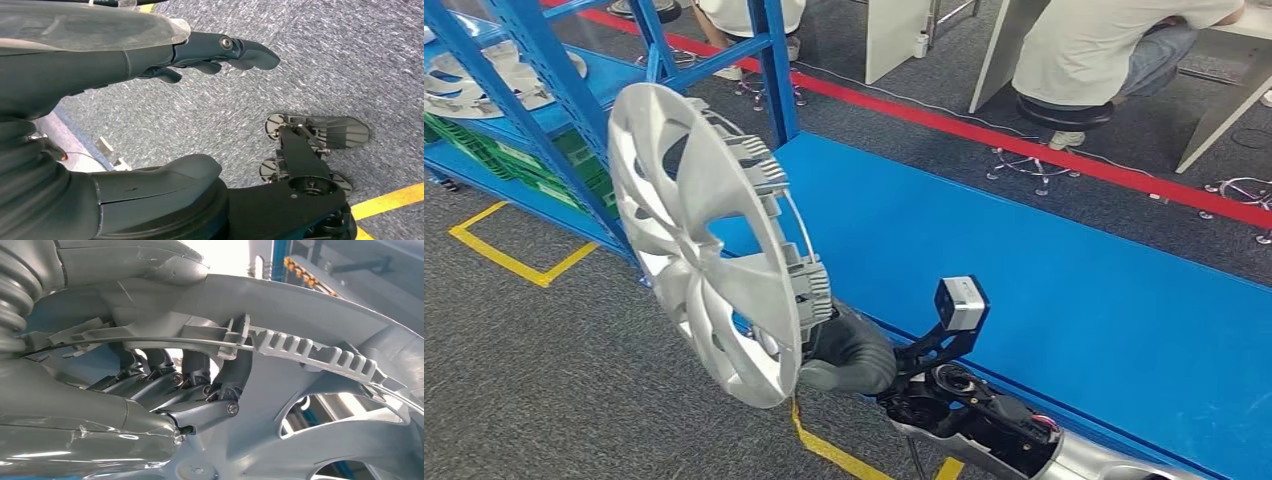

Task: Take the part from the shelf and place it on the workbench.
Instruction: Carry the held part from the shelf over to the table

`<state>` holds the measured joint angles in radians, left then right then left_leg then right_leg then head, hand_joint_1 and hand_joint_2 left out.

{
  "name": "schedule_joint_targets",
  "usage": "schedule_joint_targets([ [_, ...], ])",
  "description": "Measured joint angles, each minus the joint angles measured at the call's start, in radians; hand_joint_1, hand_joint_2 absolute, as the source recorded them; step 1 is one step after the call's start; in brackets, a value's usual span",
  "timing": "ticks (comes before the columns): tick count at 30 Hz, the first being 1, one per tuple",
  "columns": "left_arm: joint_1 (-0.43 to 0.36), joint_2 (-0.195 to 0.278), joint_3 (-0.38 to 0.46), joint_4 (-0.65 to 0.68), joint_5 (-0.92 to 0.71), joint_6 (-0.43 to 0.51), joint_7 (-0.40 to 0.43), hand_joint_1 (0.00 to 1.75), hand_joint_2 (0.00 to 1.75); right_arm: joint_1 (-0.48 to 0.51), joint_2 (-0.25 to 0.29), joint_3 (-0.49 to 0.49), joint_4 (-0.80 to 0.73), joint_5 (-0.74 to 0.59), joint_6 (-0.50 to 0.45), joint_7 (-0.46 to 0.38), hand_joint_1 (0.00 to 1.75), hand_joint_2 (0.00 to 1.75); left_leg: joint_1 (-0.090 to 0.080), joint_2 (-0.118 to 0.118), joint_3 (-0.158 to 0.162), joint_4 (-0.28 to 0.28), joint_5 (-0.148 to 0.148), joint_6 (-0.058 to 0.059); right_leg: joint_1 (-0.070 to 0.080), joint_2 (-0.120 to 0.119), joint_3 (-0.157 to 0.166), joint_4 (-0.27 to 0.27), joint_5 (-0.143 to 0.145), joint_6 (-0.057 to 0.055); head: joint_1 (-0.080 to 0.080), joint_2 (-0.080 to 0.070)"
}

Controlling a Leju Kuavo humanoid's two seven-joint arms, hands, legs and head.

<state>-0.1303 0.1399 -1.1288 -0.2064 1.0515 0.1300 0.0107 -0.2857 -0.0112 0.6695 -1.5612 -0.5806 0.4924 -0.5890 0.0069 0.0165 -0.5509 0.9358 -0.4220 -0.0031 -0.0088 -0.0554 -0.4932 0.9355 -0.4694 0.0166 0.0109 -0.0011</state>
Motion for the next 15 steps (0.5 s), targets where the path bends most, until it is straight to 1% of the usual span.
schedule_joint_targets([
  [10,-0.003,0.0,0.0,0.0,-0.001,-0.001,0.002,0.0,1.75,-0.013,0.021,0.049,0.031,0.002,0.009,0.001,1.73,1.75,0.0,0.0,0.0,0.0,0.0,0.0,0.0,0.0,0.0,0.0,0.0,0.0,0.001,0.0],
  [15,-0.004,0.002,0.0,0.0,-0.001,-0.002,0.008,0.0,1.75,-0.023,0.033,0.074,0.043,0.015,0.031,0.006,1.73,1.75,-0.007,0.0,-0.002,0.004,-0.004,0.004,-0.006,-0.002,0.001,-0.002,0.002,0.004,-0.002,0.0],
])
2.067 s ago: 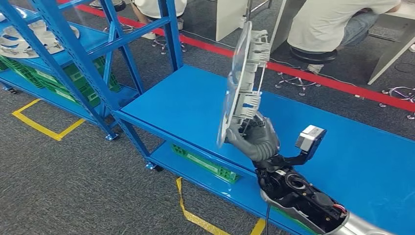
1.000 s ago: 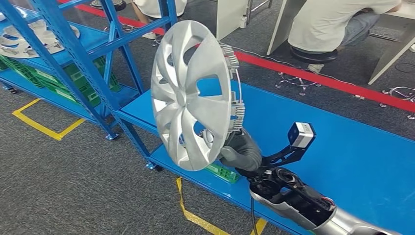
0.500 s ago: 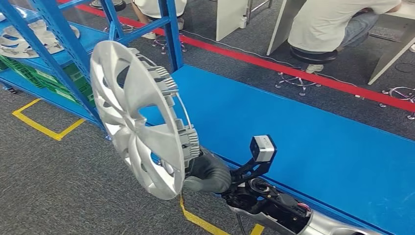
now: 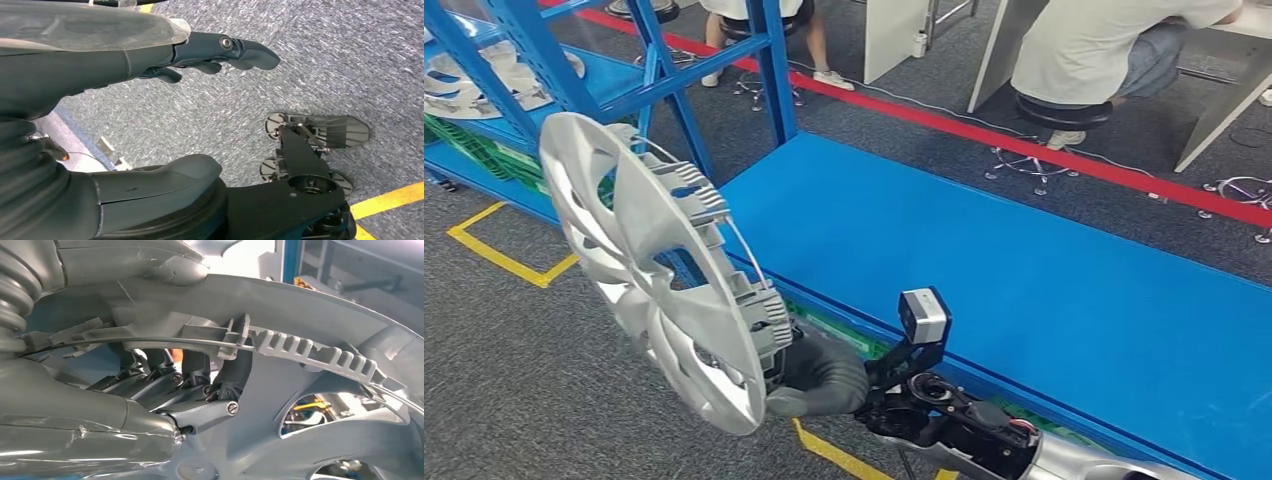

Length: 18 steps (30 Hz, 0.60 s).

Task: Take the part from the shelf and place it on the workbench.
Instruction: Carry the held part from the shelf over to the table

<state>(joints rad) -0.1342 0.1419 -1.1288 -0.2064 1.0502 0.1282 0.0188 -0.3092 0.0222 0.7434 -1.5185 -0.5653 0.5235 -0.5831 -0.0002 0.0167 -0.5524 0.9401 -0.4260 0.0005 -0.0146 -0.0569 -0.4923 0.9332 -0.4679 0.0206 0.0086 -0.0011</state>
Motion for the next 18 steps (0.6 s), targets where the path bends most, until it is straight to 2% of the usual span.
schedule_joint_targets([
  [3,0.0,0.002,0.0,0.0,-0.001,-0.001,0.0,0.0,1.75,-0.014,0.015,0.028,0.012,0.01,0.001,0.005,1.73,1.75,0.002,-0.004,0.001,-0.006,0.002,0.005,-0.002,-0.004,0.007,0.0,-0.002,0.006,-0.003,0.0],
  [5,-0.002,0.003,0.0,0.0,-0.003,-0.002,0.0,0.0,1.75,-0.02,0.023,0.042,0.017,0.012,0.002,0.006,1.73,1.75,0.008,-0.011,0.009,-0.018,0.007,0.012,-0.004,0.012,-0.004,0.039,-0.029,0.009,-0.002,0.0],
  [6,-0.003,0.002,0.0,0.0,-0.003,-0.002,0.0,0.0,1.75,-0.024,0.024,0.048,0.019,0.012,0.002,0.006,1.73,1.75,0.011,-0.015,0.013,-0.022,0.009,0.015,-0.005,0.026,-0.027,0.091,-0.059,0.01,0.003,0.0],
  [8,-0.006,0.002,0.0,0.0,-0.002,-0.001,0.0,0.0,1.75,-0.029,0.026,0.06,0.027,0.013,0.002,0.005,1.73,1.75,0.01,-0.027,0.015,-0.023,0.009,0.018,-0.006,0.047,-0.098,0.241,-0.126,0.009,0.012,0.0],
  [9,-0.006,0.003,0.0,0.0,-0.002,-0.001,0.0,0.0,1.75,-0.03,0.026,0.065,0.031,0.013,0.003,0.005,1.73,1.75,0.009,-0.034,0.015,-0.023,0.009,0.017,-0.006,0.05,-0.129,0.299,-0.143,0.008,0.014,0.0],
  [10,-0.005,0.003,0.0,0.0,-0.001,0.0,0.0,0.0,1.75,-0.031,0.026,0.07,0.036,0.012,0.003,0.005,1.73,1.75,0.009,-0.043,0.015,-0.022,0.008,0.017,-0.006,0.052,-0.145,0.323,-0.141,0.007,0.015,0.0],
  [11,-0.005,0.003,0.0,0.0,0.0,0.0,-0.001,0.0,1.75,-0.032,0.027,0.075,0.04,0.011,0.003,0.005,1.73,1.75,0.01,-0.053,0.017,-0.021,0.007,0.015,-0.006,0.053,-0.14,0.3,-0.115,0.006,0.017,0.0],
  [12,-0.004,0.002,0.0,0.0,0.001,0.0,-0.002,0.0,1.75,-0.035,0.028,0.08,0.044,0.009,0.003,0.005,1.73,1.75,0.011,-0.063,0.019,-0.02,0.006,0.012,-0.007,0.057,-0.118,0.244,-0.076,0.004,0.019,0.0],
  [14,-0.004,0.002,0.0,0.0,0.003,0.0,-0.006,0.0,1.75,-0.044,0.033,0.089,0.05,0.007,0.006,0.003,1.73,1.75,0.012,-0.081,0.018,-0.013,0.001,0.001,-0.011,0.088,-0.06,0.101,-0.004,0.001,0.023,0.0],
  [15,-0.005,0.002,0.0,0.0,0.004,0.0,-0.008,0.0,1.75,-0.047,0.035,0.093,0.052,0.006,0.009,0.002,1.73,1.75,0.013,-0.09,0.014,-0.01,0.001,-0.006,-0.01,0.105,-0.04,0.057,0.01,-0.001,0.023,0.0],
  [16,-0.005,0.002,0.0,0.0,0.004,0.0,-0.009,0.0,1.75,-0.049,0.037,0.096,0.055,0.004,0.011,-0.001,1.73,1.75,0.015,-0.098,0.009,-0.008,0.002,-0.015,-0.008,0.117,-0.03,0.035,0.013,-0.003,0.022,0.0],
  [18,-0.002,0.002,0.0,0.0,0.004,0.001,-0.01,0.0,1.75,-0.052,0.041,0.101,0.058,0.001,0.013,-0.004,1.73,1.75,0.02,-0.113,0.001,-0.008,0.007,-0.031,-0.003,0.114,-0.026,0.031,0.012,-0.011,0.02,0.0],
])
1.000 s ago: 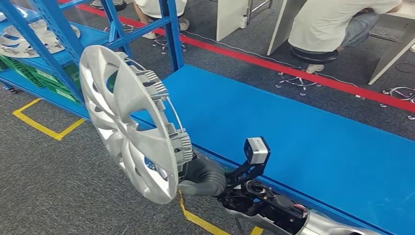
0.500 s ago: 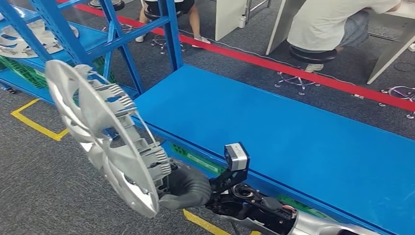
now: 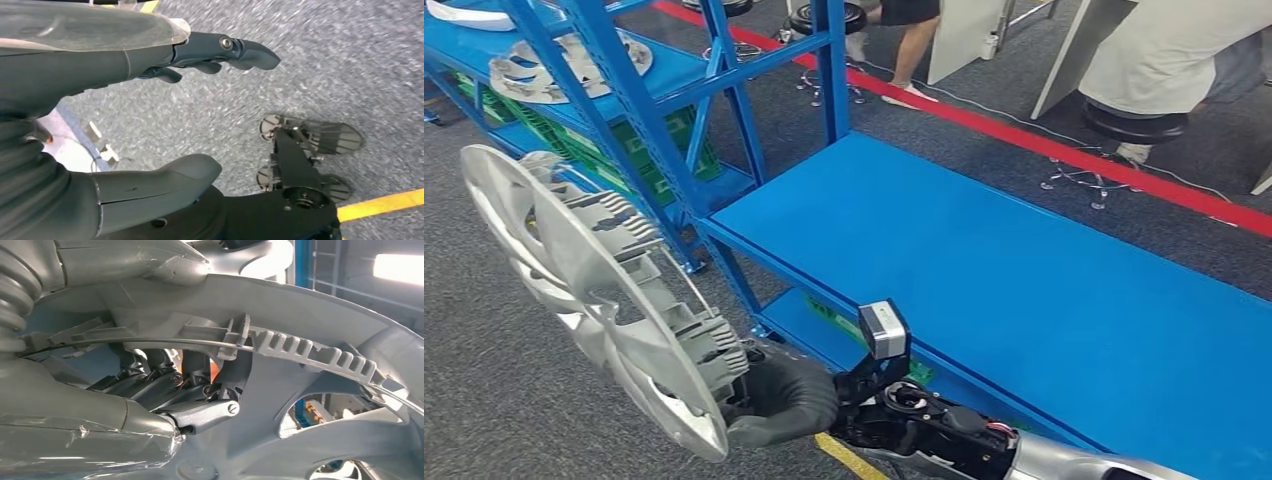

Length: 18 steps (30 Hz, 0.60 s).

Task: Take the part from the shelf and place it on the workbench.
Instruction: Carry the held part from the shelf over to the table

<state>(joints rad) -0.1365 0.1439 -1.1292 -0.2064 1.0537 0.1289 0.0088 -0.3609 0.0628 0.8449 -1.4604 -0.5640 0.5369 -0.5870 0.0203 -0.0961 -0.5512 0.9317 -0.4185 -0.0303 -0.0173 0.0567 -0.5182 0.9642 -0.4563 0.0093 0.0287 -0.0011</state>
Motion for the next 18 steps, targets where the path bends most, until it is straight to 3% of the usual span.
schedule_joint_targets([
  [1,0.002,0.0,0.0,0.0,-0.001,0.0,0.0,0.0,1.75,-0.002,0.002,0.002,0.001,-0.001,0.0,0.0,1.73,1.75,0.002,0.002,-0.002,0.004,-0.002,-0.006,0.0,-0.009,0.002,-0.004,0.003,-0.006,-0.001,0.0],
  [3,0.002,-0.001,0.0,0.0,-0.005,0.001,0.001,0.0,1.75,-0.006,0.006,0.003,0.001,-0.002,-0.002,-0.002,1.73,1.75,0.003,0.035,-0.028,0.055,-0.032,-0.012,-0.001,-0.028,0.005,-0.014,0.009,-0.02,-0.013,0.0],
  [5,-0.003,-0.002,0.0,0.0,-0.007,0.001,0.002,0.0,1.75,-0.008,0.009,0.004,0.002,-0.003,-0.003,-0.003,1.73,1.75,0.002,0.073,-0.098,0.187,-0.093,-0.017,0.003,-0.05,0.004,-0.016,0.01,-0.029,-0.028,0.0],
  [6,-0.004,-0.002,0.0,0.0,-0.008,0.001,0.004,0.0,1.75,-0.008,0.01,0.004,0.004,-0.003,-0.003,-0.003,1.73,1.75,0.002,0.079,-0.135,0.254,-0.116,-0.019,0.005,-0.062,0.003,-0.016,0.009,-0.03,-0.032,0.0],
  [7,-0.004,-0.002,0.0,0.0,-0.009,0.001,0.006,0.0,1.75,-0.007,0.01,0.006,0.006,-0.004,-0.004,-0.003,1.73,1.75,0.002,0.083,-0.162,0.302,-0.127,-0.02,0.007,-0.073,0.003,-0.016,0.009,-0.031,-0.035,0.0],
  [8,-0.003,-0.003,0.0,0.0,-0.01,0.001,0.009,0.0,1.75,-0.006,0.01,0.007,0.007,-0.004,-0.005,-0.003,1.73,1.75,0.002,0.085,-0.169,0.31,-0.119,-0.021,0.008,-0.082,0.003,-0.016,0.008,-0.032,-0.036,0.0],
  [9,-0.003,-0.003,0.0,0.0,-0.01,0.001,0.012,0.0,1.75,-0.006,0.01,0.009,0.008,-0.004,-0.006,-0.002,1.73,1.75,0.002,0.088,-0.152,0.271,-0.092,-0.021,0.009,-0.09,0.003,-0.016,0.007,-0.031,-0.038,0.0],
  [11,-0.003,-0.002,0.0,0.0,-0.011,0.002,0.016,0.0,1.75,-0.007,0.011,0.012,0.008,-0.002,-0.007,-0.002,1.73,1.75,0.002,0.112,-0.079,0.124,-0.025,-0.02,0.01,-0.104,0.004,-0.013,0.003,-0.026,-0.041,0.0],
  [13,-0.007,-0.002,0.0,0.0,-0.011,0.002,0.018,0.0,1.75,-0.008,0.011,0.014,0.008,-0.001,-0.008,-0.002,1.73,1.75,-0.002,0.13,-0.03,0.026,0.006,-0.011,0.015,-0.113,0.005,-0.01,-0.003,-0.016,-0.04,0.0],
  [16,-0.006,-0.002,0.0,0.0,-0.012,0.002,0.018,0.0,1.75,-0.008,0.011,0.019,0.008,0.0,-0.009,-0.002,1.73,1.75,-0.008,0.117,-0.024,0.014,0.006,0.01,0.016,-0.123,0.011,-0.009,-0.012,0.0,-0.031,0.0],
  [18,-0.005,-0.002,0.0,0.0,-0.011,0.002,0.018,0.0,1.75,-0.008,0.012,0.02,0.008,0.0,-0.01,-0.002,1.73,1.75,-0.007,0.106,-0.02,0.012,0.006,0.022,0.011,-0.109,0.001,0.021,-0.037,0.009,-0.027,0.0],
])
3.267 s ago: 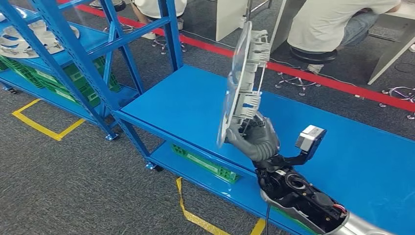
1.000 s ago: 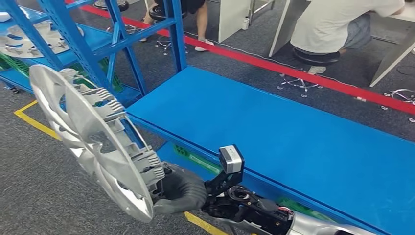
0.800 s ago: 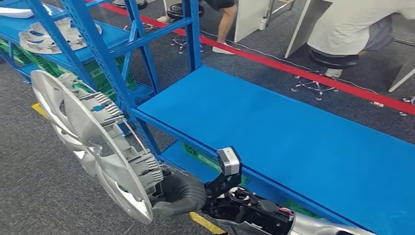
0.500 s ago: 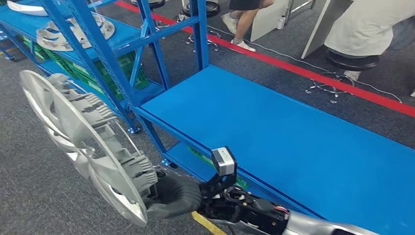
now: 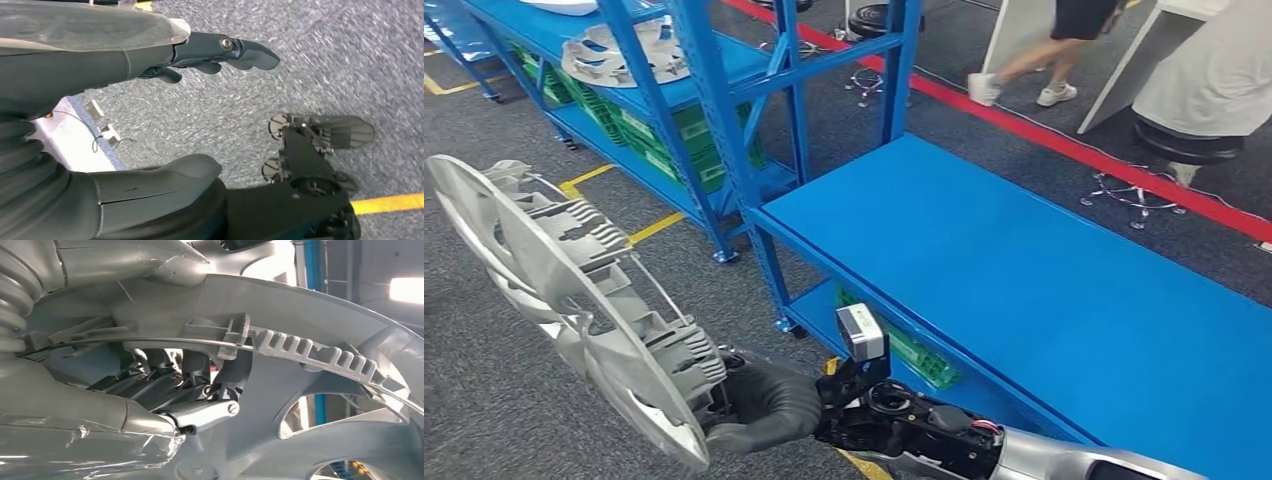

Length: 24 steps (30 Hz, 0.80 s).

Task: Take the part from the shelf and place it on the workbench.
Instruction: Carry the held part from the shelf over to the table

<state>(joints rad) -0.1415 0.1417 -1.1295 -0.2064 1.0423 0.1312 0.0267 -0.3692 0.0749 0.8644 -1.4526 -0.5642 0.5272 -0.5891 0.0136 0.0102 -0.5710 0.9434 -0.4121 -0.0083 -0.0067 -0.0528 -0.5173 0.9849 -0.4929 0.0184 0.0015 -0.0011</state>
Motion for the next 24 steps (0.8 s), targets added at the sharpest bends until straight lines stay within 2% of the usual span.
schedule_joint_targets([
  [1,0.0,0.0,0.0,0.0,0.0,0.0,0.0,0.0,1.75,0.0,0.0,0.0,0.0,0.0,0.0,0.0,1.73,1.75,0.001,-0.005,0.002,-0.001,0.0,0.006,-0.002,0.015,-0.022,0.051,-0.03,0.003,0.005,0.0],
  [3,-0.002,0.001,0.0,0.0,0.0,0.0,0.0,0.0,1.75,0.002,0.0,0.0,0.0,0.0,0.0,0.0,1.73,1.75,-0.002,-0.017,0.004,-0.001,-0.001,0.013,-0.003,0.041,-0.092,0.203,-0.101,0.006,0.016,0.0],
  [4,-0.002,0.001,0.0,0.0,0.0,0.0,0.0,0.0,1.75,0.003,0.0,0.0,0.001,0.0,0.0,0.0,1.73,1.75,-0.004,-0.025,0.004,0.0,-0.002,0.015,-0.002,0.046,-0.124,0.268,-0.121,0.005,0.021,0.0],
  [5,-0.001,0.001,0.0,0.0,0.0,0.001,0.0,0.0,1.75,0.004,0.0,0.001,0.001,0.0,-0.001,0.0,1.73,1.75,-0.007,-0.035,0.005,0.0,-0.002,0.016,-0.002,0.048,-0.139,0.294,-0.119,0.002,0.023,0.0],
  [6,-0.001,0.001,0.0,0.0,0.0,0.001,0.0,0.0,1.75,0.005,0.0,0.001,0.002,0.0,-0.001,0.0,1.73,1.75,-0.009,-0.045,0.007,0.0,-0.003,0.017,0.0,0.05,-0.135,0.278,-0.097,-0.003,0.026,0.0],
  [7,-0.001,0.0,0.0,0.0,0.0,0.001,0.0,0.0,1.75,0.005,0.0,0.001,0.002,0.0,-0.001,0.0,1.73,1.75,-0.01,-0.056,0.01,0.0,-0.004,0.017,0.003,0.054,-0.114,0.225,-0.059,-0.009,0.028,0.0],
  [8,-0.002,-0.001,0.0,0.0,-0.001,0.001,0.0,0.0,1.75,0.005,0.0,0.001,0.002,0.0,-0.001,0.0,1.73,1.75,-0.01,-0.066,0.012,0.0,-0.004,0.017,0.006,0.066,-0.081,0.145,-0.016,-0.018,0.03,0.0],
  [9,-0.002,-0.003,0.0,0.0,-0.001,0.0,0.0,0.0,1.75,0.004,0.0,0.001,0.002,0.0,-0.001,0.0,1.73,1.75,-0.01,-0.075,0.014,0.0,-0.005,0.016,0.008,0.083,-0.049,0.074,0.015,-0.026,0.031,0.0],
  [10,-0.003,-0.004,0.0,0.0,-0.002,0.0,0.0,0.0,1.75,0.003,0.0,0.001,0.002,0.0,-0.001,0.0,1.73,1.75,-0.009,-0.083,0.012,0.0,-0.004,0.014,0.011,0.099,-0.027,0.021,0.035,-0.032,0.03,0.0],
  [11,-0.004,-0.006,0.0,0.0,-0.003,0.0,0.0,0.0,1.75,0.002,0.0,0.001,0.002,0.0,-0.002,0.0,1.73,1.75,-0.007,-0.089,0.008,0.001,-0.004,0.01,0.013,0.11,-0.012,-0.011,0.041,-0.036,0.033,0.0],
  [12,-0.003,-0.007,0.0,0.0,-0.004,-0.001,0.0,0.0,1.75,0.002,0.0,0.001,0.003,0.0,-0.003,0.001,1.73,1.75,-0.004,-0.096,0.004,0.0,-0.001,0.005,0.014,0.113,-0.007,-0.018,0.039,-0.038,0.035,0.0],
  [14,-0.002,-0.007,0.0,0.0,-0.005,-0.001,0.002,0.0,1.75,0.002,0.0,0.001,0.002,0.0,-0.005,0.004,1.73,1.75,-0.002,-0.106,0.0,-0.004,0.002,-0.006,0.012,0.101,0.002,-0.033,0.043,-0.041,0.041,0.0],
  [16,-0.004,-0.007,0.0,0.0,-0.005,-0.001,0.004,0.0,1.75,0.001,0.001,0.001,0.002,0.001,-0.006,0.007,1.73,1.75,-0.004,-0.08,-0.021,0.039,-0.025,-0.015,0.005,0.083,0.012,-0.053,0.053,-0.045,0.032,0.0],
  [18,-0.008,-0.007,0.0,0.0,-0.005,-0.001,0.005,0.0,1.75,0.001,0.001,0.001,0.002,0.003,-0.009,0.01,1.73,1.75,-0.002,-0.039,-0.086,0.166,-0.088,-0.024,0.004,0.059,0.017,-0.064,0.057,-0.048,0.019,0.0],
  [19,-0.01,-0.008,0.0,0.0,-0.005,0.0,0.005,0.0,1.75,0.002,0.001,0.001,0.003,0.003,-0.011,0.013,1.73,1.75,0.0,-0.031,-0.123,0.235,-0.112,-0.029,0.004,0.048,0.016,-0.063,0.056,-0.048,0.013,0.0],
  [20,-0.01,-0.008,0.0,0.0,-0.005,0.0,0.005,0.0,1.75,0.003,0.001,0.002,0.003,0.004,-0.013,0.016,1.73,1.75,0.003,-0.026,-0.148,0.278,-0.12,-0.035,0.004,0.036,0.016,-0.063,0.054,-0.048,0.008,0.0],
  [21,-0.009,-0.008,0.0,0.0,-0.005,0.0,0.005,0.0,1.75,0.004,0.001,0.002,0.004,0.004,-0.015,0.02,1.73,1.75,0.006,-0.022,-0.155,0.285,-0.111,-0.04,0.004,0.027,0.016,-0.062,0.052,-0.047,0.003,0.0],
  [22,-0.009,-0.007,0.0,0.0,-0.005,0.0,0.006,0.0,1.75,0.005,0.001,0.003,0.004,0.004,-0.016,0.023,1.73,1.75,0.01,-0.017,-0.139,0.25,-0.085,-0.044,0.003,0.018,0.016,-0.06,0.05,-0.045,-0.001,0.0],
  [24,-0.009,-0.008,0.0,0.0,-0.005,0.0,0.009,0.0,1.75,0.004,0.001,0.005,0.004,0.004,-0.019,0.027,1.73,1.75,0.013,0.012,-0.064,0.104,-0.02,-0.049,0.002,0.003,0.016,-0.051,0.041,-0.035,-0.007,0.0],
])
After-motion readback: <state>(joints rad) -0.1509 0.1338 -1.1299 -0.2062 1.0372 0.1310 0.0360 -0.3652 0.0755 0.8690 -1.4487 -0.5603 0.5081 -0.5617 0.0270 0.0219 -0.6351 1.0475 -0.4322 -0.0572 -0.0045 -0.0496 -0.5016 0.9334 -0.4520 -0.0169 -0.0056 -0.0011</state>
